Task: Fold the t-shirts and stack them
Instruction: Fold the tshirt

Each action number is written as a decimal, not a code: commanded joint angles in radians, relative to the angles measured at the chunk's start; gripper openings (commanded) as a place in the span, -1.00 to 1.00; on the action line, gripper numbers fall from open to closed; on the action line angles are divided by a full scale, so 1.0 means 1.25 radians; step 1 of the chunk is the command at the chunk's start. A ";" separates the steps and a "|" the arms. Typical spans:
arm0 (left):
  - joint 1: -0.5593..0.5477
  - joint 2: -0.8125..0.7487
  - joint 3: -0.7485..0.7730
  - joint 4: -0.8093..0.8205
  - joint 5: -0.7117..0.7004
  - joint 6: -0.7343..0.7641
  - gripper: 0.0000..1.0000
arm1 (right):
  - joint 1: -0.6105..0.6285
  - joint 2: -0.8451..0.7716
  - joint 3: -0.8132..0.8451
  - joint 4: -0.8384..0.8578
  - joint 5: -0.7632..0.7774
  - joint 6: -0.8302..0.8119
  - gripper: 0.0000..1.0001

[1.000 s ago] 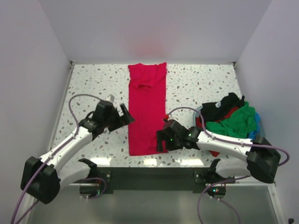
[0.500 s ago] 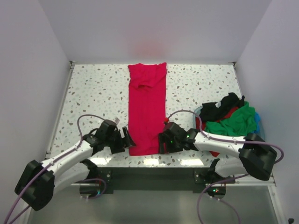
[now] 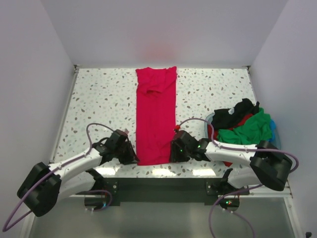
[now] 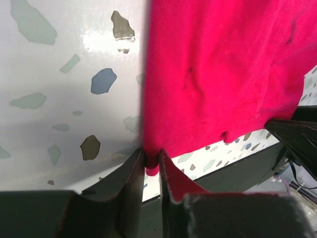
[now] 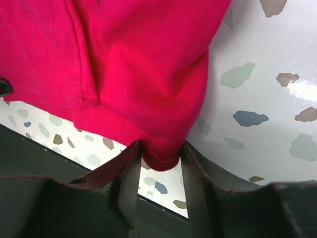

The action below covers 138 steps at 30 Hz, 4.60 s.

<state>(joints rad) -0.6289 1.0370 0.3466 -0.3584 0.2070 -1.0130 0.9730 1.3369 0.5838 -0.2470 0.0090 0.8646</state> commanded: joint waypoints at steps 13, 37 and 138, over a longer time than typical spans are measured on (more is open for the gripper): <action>-0.065 -0.087 -0.039 -0.113 -0.062 -0.031 -1.00 | 0.030 -0.102 -0.071 -0.061 -0.034 0.098 -1.00; -0.074 0.141 0.383 -0.096 -0.268 0.062 -1.00 | -0.079 -0.040 0.226 -0.102 0.169 -0.013 -1.00; 0.099 0.376 0.302 0.077 -0.183 0.095 -1.00 | -0.313 0.182 0.165 0.044 0.010 0.040 -1.00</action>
<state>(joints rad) -0.4572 1.5803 0.7734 -0.1928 -0.0116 -0.8982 0.5587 1.6604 0.8474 -0.1265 0.0223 0.8986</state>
